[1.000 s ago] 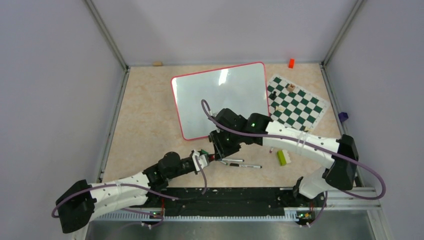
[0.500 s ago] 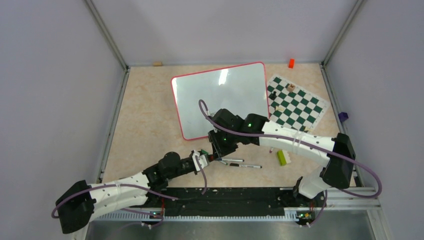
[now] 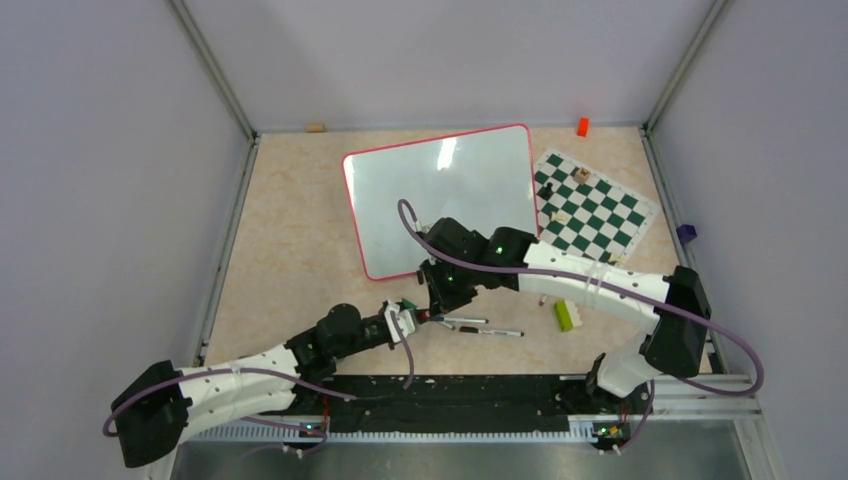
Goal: Write a sentence on the whiteboard
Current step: Open the pen cap from the whiteboard marker, then place the pen cap at the center of the board, then move the whiteboard to the center of the board.
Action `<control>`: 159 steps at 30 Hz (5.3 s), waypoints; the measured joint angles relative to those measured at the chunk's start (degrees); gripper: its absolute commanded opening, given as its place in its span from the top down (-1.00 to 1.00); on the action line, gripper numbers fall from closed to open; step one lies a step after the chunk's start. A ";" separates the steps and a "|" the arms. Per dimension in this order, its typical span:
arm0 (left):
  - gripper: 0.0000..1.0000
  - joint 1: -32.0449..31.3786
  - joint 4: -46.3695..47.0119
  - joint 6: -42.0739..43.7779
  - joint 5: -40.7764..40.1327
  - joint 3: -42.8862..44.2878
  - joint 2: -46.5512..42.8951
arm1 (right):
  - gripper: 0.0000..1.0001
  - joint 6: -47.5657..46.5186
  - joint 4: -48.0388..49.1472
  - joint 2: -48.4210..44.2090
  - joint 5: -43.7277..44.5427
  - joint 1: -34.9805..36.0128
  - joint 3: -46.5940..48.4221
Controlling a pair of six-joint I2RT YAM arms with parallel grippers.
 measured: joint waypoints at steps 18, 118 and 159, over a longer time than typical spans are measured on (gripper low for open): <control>1.00 -0.44 9.38 0.20 0.87 5.99 2.40 | 1.00 -7.08 -8.96 -8.41 -12.63 -11.58 5.42; -0.64 49.57 -41.05 -56.68 4.24 21.46 3.26 | 1.00 -12.94 8.00 -46.31 8.07 -17.03 -23.91; -0.57 49.57 -44.54 -48.50 22.56 30.49 6.32 | 1.00 20.79 -10.01 -30.91 33.99 -17.03 -7.21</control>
